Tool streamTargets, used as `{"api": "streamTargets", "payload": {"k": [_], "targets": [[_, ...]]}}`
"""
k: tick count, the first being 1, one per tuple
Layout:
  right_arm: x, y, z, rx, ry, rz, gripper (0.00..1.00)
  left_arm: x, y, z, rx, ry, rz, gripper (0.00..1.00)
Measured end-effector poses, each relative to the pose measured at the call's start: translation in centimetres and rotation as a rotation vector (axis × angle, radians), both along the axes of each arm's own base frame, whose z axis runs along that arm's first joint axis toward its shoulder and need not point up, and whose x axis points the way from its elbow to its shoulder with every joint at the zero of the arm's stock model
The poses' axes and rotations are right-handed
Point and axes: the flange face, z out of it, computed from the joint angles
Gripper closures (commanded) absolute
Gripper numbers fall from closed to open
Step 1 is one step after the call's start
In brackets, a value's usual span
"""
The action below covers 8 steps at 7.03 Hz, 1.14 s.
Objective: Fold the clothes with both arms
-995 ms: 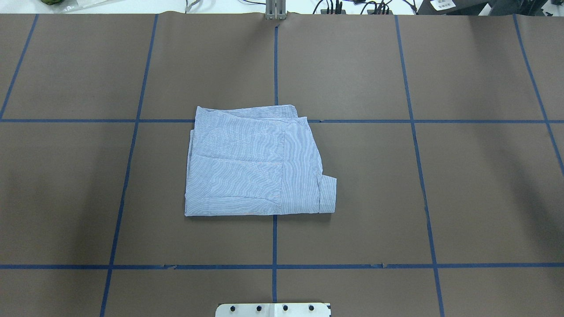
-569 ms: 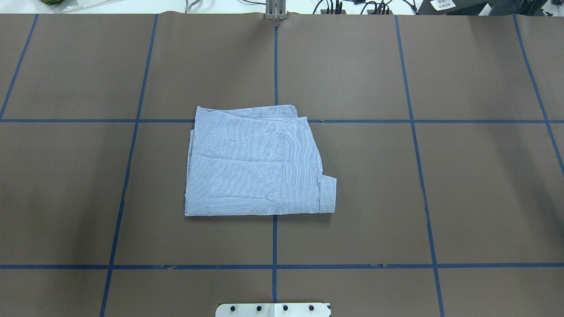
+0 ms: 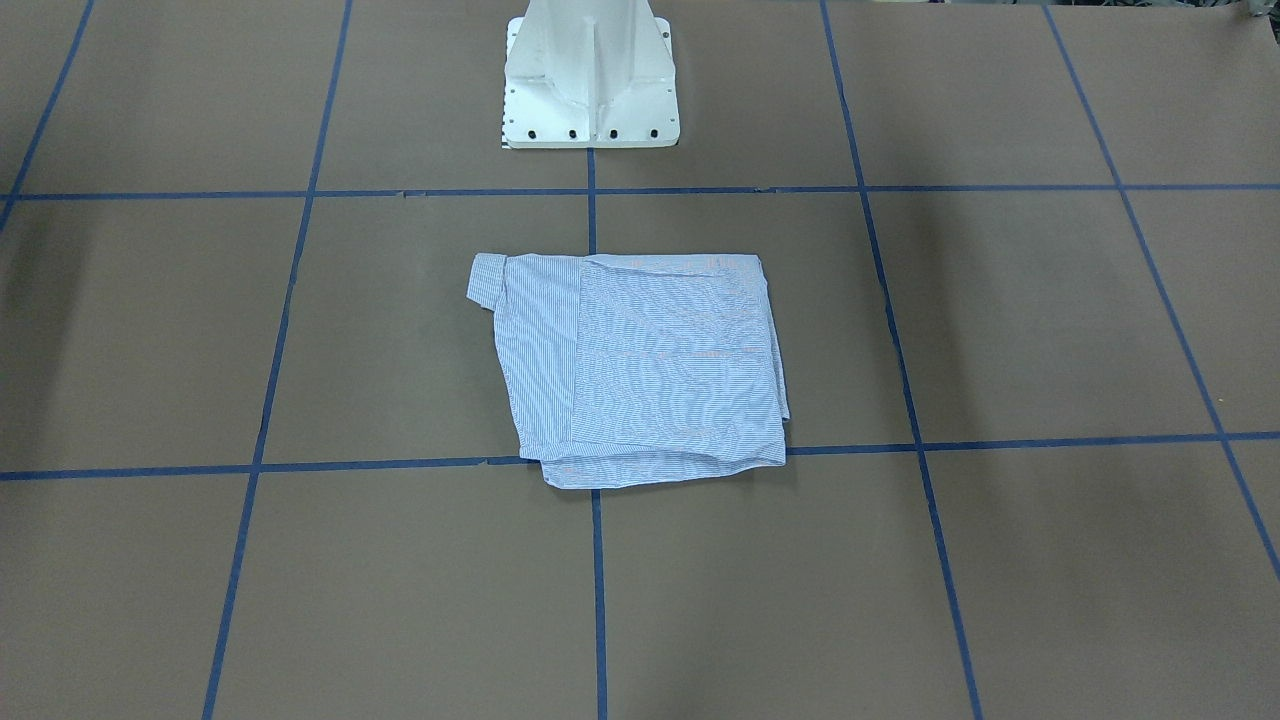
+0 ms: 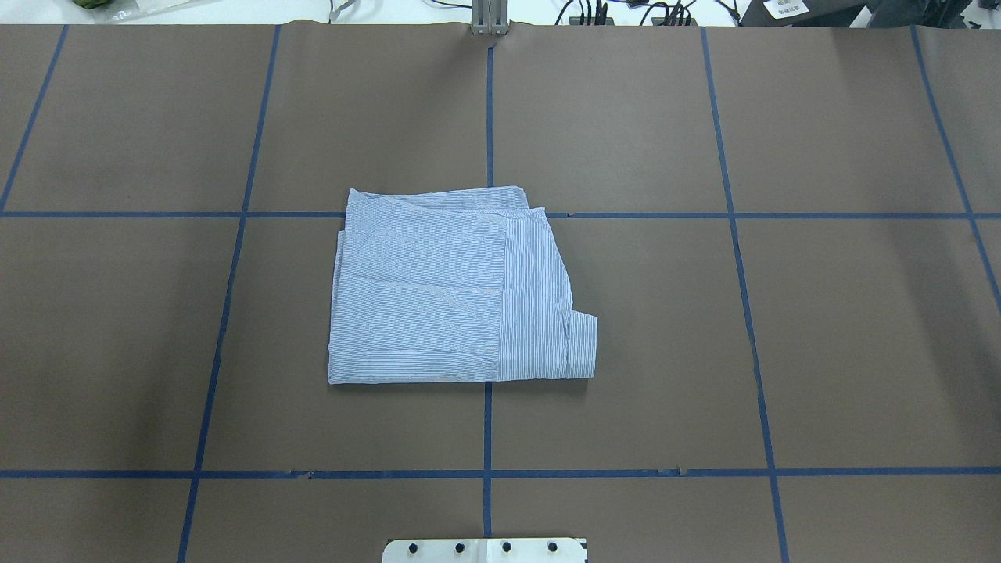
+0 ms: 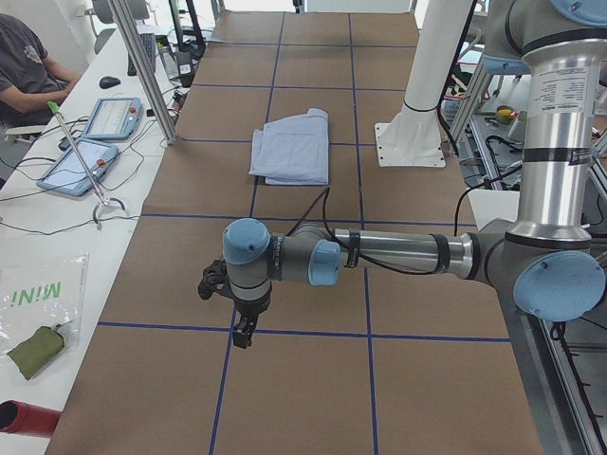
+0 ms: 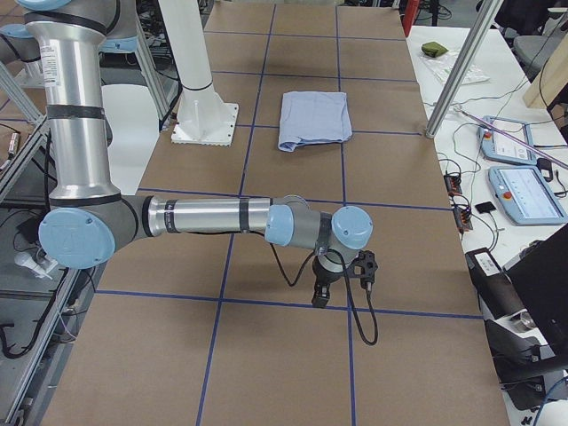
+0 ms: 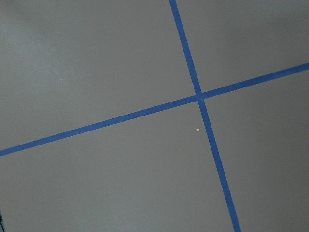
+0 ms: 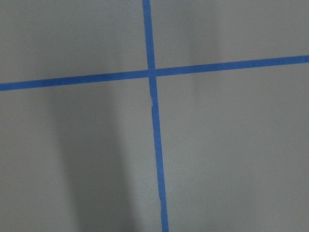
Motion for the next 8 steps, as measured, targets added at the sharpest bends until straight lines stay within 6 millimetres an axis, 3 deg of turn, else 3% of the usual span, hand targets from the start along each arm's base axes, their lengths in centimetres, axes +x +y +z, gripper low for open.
{"api": "streamTargets", "payload": {"k": [4, 8], "targets": [[1.4, 2.4, 2.3, 0.039, -0.004, 0.0, 0.0, 0.0, -0.1, -0.2, 0.0, 0.002, -0.002, 0.0], [1.5, 3.0, 3.7, 0.036, 0.0, 0.003, 0.0, 0.2, 0.0, -0.2, -0.056, 0.034, -0.067, 0.0]]}}
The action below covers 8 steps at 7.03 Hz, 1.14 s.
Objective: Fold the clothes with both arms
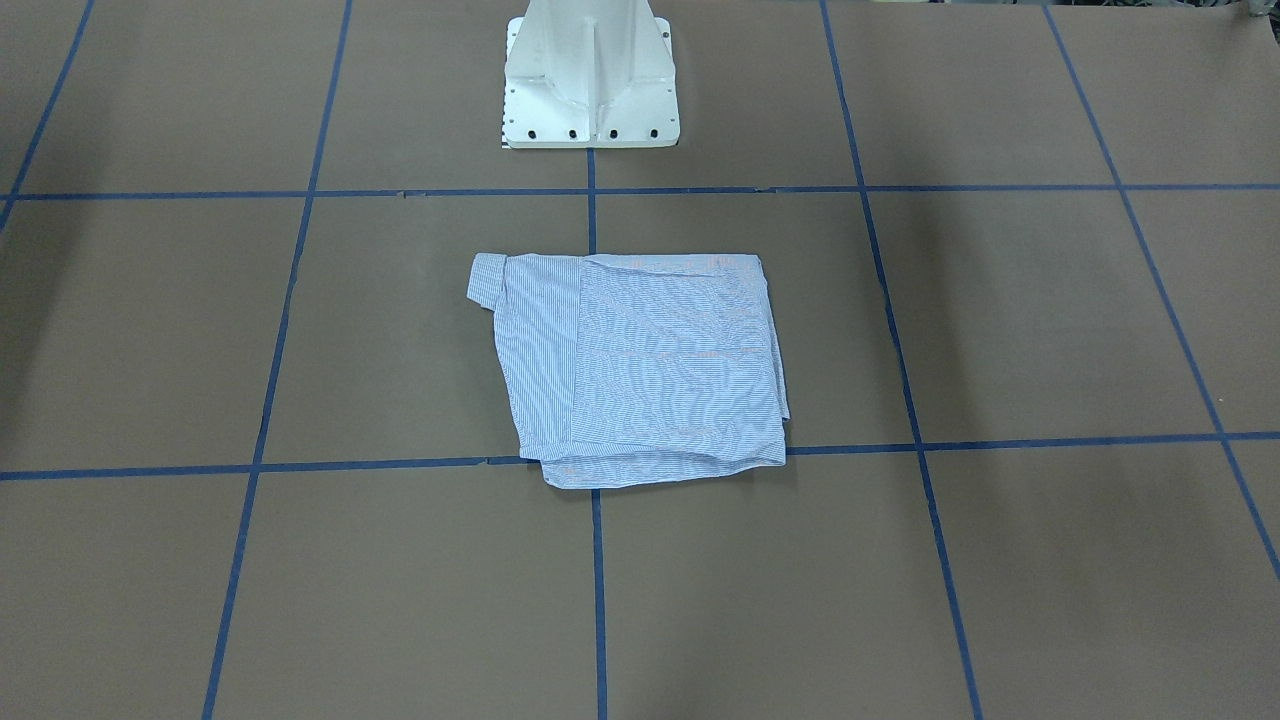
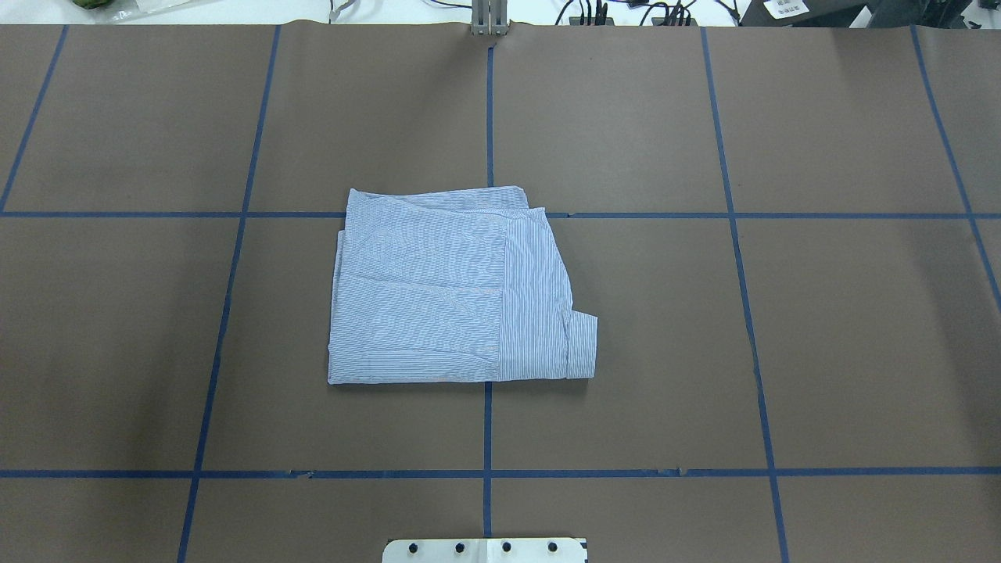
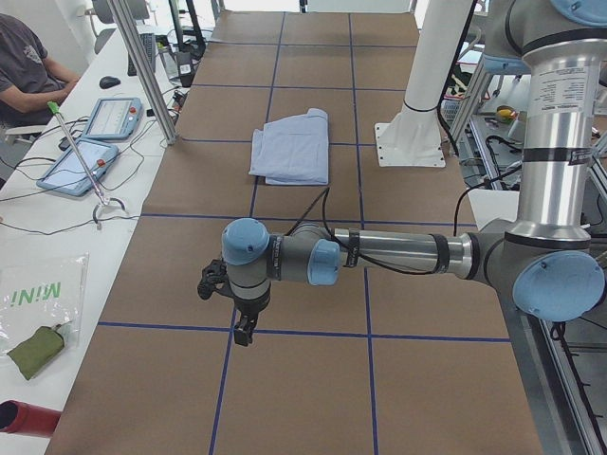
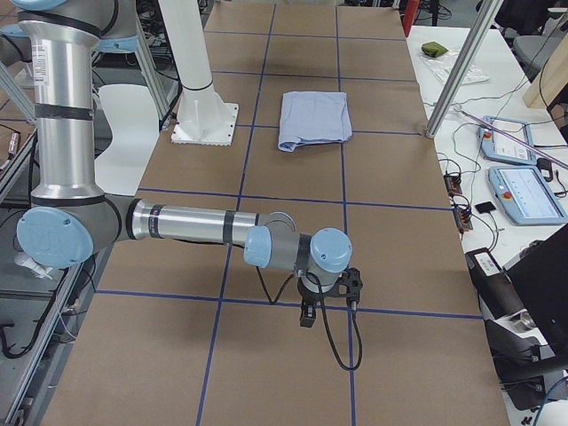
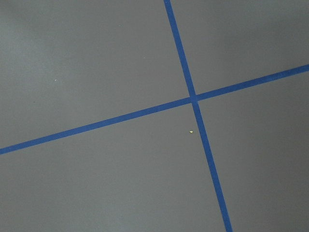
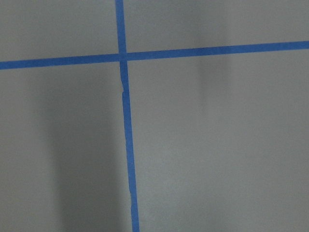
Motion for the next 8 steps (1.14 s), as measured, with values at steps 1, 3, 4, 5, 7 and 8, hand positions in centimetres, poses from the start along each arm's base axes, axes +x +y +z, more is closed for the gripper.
{"api": "streamTargets", "payload": {"k": [1, 3, 4, 5, 7, 8], "targets": [[0.01, -0.03, 0.03, 0.0, 0.002, 0.0, 0.0, 0.01, 0.04, 0.1, -0.027, 0.003, -0.029, 0.0], [0.02, -0.07, 0.05, 0.0, 0.003, 0.0, 0.0, 0.01, 0.09, 0.38, -0.046, 0.006, -0.045, 0.0], [0.03, -0.1, 0.02, 0.0, 0.003, 0.0, 0.0, 0.02, 0.09, 0.46, -0.048, 0.006, -0.046, 0.0], [0.03, -0.13, -0.02, 0.001, 0.004, 0.0, 0.0, 0.02, 0.07, 0.54, -0.049, 0.007, -0.046, 0.0], [0.04, -0.24, -0.13, 0.004, 0.005, 0.001, 0.0, 0.02, 0.05, 0.67, -0.051, 0.007, -0.047, 0.0], [0.02, -0.45, -0.07, 0.002, 0.005, 0.001, 0.0, 0.02, 0.03, 0.7, -0.051, 0.007, -0.047, 0.0]]}}
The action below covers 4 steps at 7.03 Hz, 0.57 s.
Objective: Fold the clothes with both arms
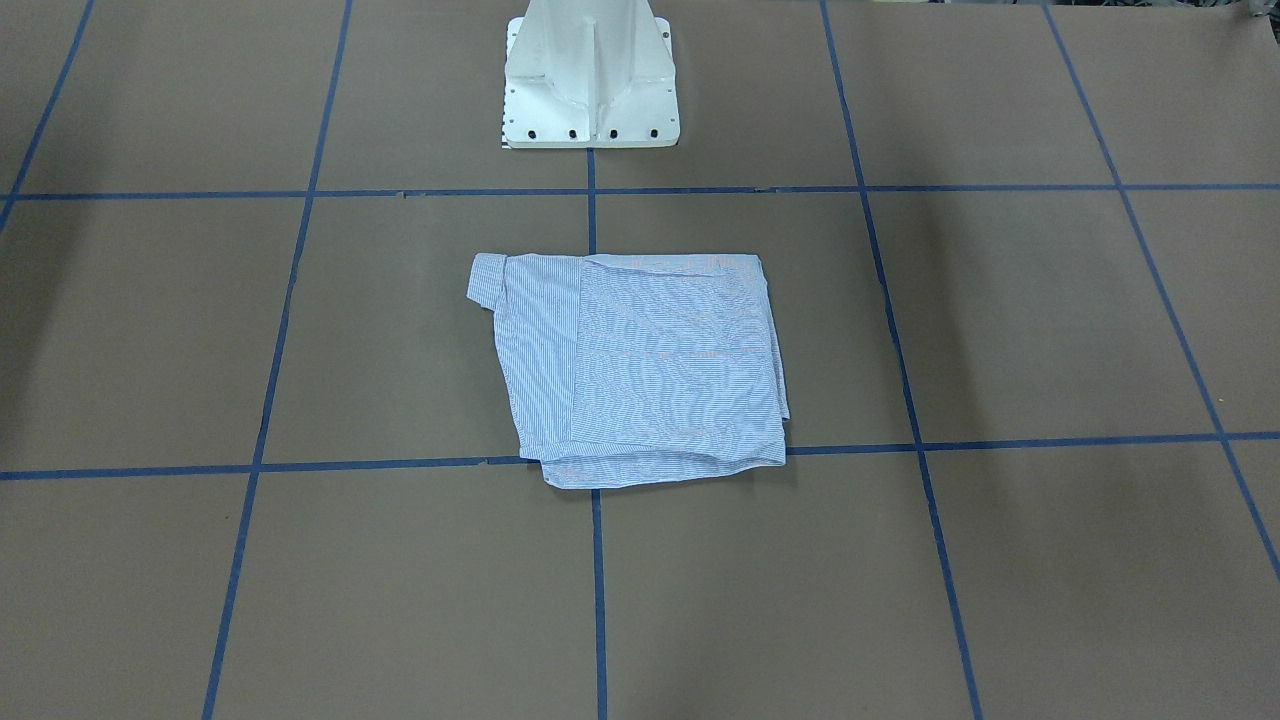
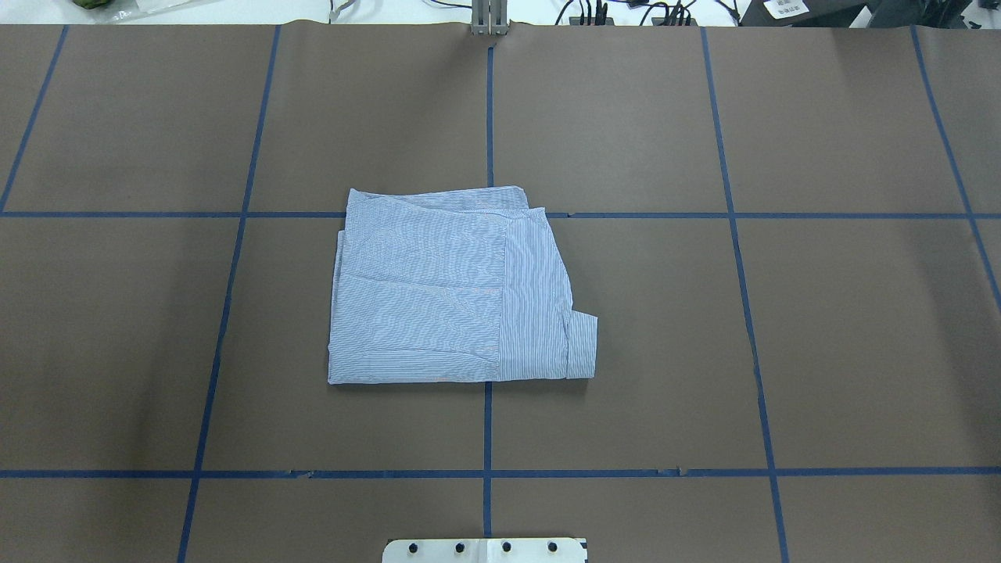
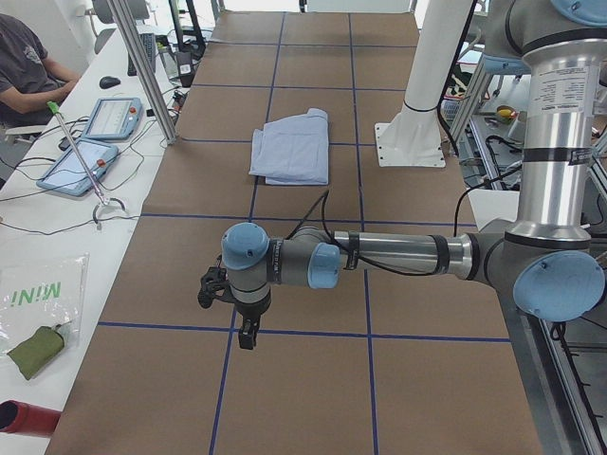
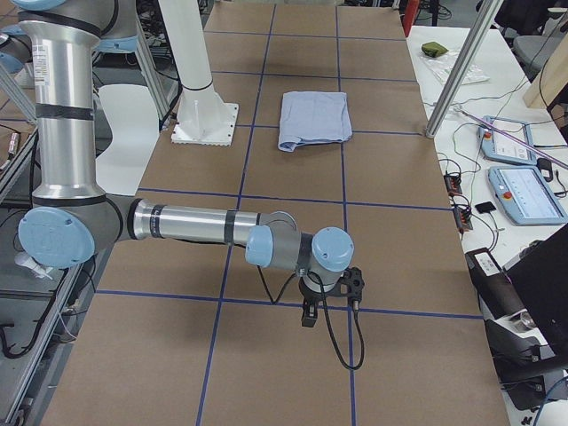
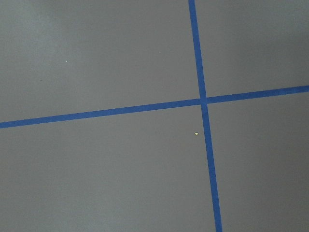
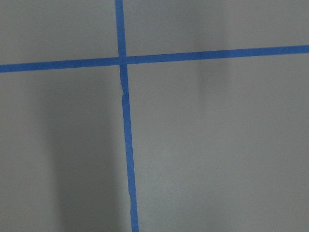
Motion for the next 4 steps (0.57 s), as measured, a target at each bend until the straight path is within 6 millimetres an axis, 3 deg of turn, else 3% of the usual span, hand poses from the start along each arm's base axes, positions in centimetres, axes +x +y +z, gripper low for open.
{"api": "streamTargets", "payload": {"k": [4], "targets": [[-0.16, -1.17, 0.18, -0.016, -0.003, 0.013, 0.0, 0.0, -0.09, -0.09, 0.007, 0.0, 0.0, 0.0]]}}
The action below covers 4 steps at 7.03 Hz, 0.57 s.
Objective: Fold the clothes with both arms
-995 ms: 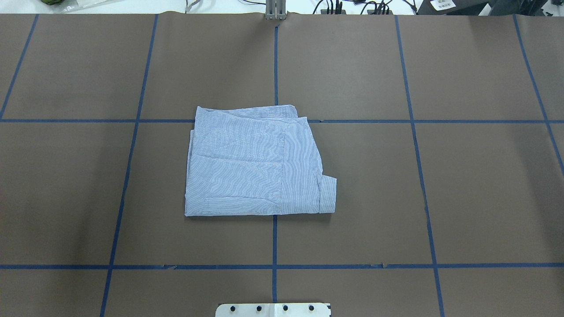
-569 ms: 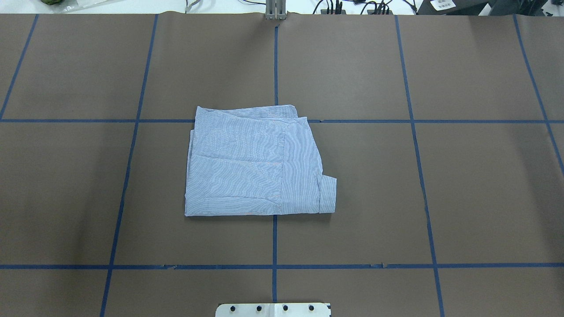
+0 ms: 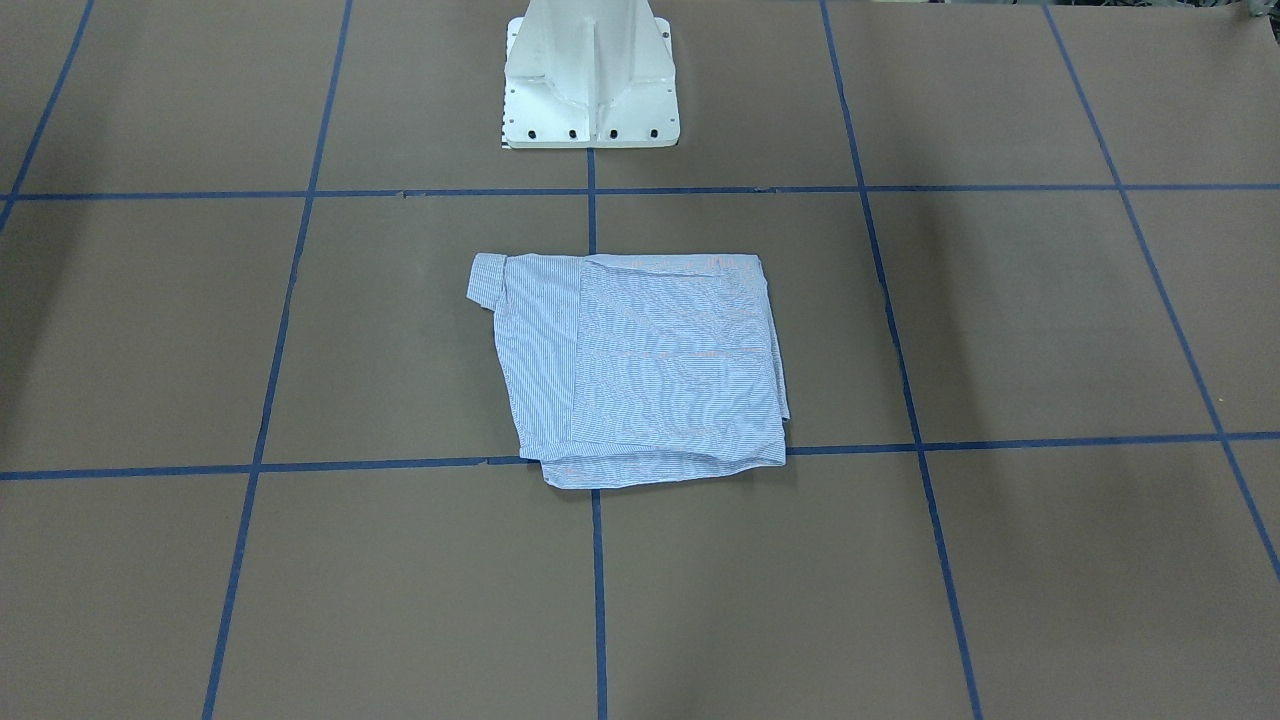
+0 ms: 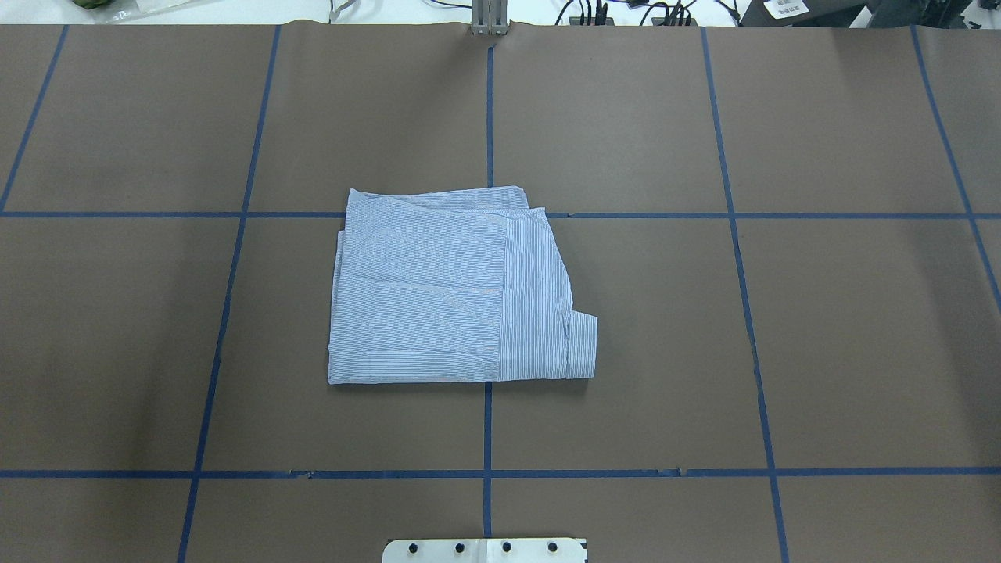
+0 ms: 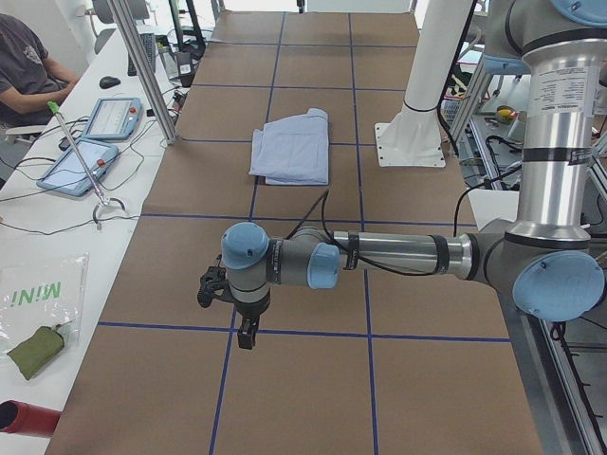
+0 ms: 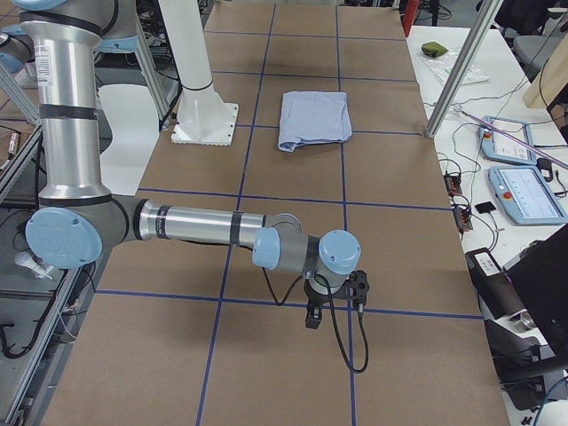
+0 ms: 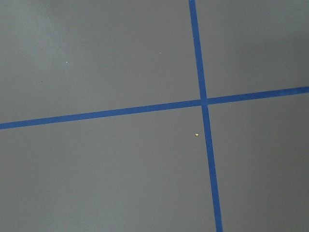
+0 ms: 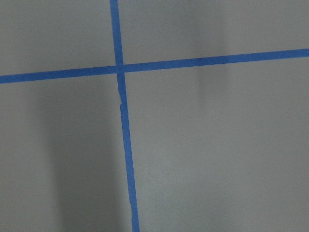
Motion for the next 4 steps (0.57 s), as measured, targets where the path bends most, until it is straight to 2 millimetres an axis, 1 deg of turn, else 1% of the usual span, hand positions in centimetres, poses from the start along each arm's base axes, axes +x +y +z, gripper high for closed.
{"api": "streamTargets", "payload": {"k": [2, 3, 4], "targets": [[0.1, -0.2, -0.6, 0.069, 0.002, 0.013, 0.0, 0.0, 0.0, -0.1, 0.002, 0.0, 0.0, 0.0], [0.4, -0.3, -1.1, 0.103, 0.003, 0.034, 0.0, 0.0, 0.0, 0.0, 0.002, 0.0, 0.0, 0.0], [1.1, -0.4, -2.0, 0.129, 0.003, 0.058, 0.0, 0.0, 0.1, 0.0, 0.002, 0.0, 0.001, 0.0]]}}
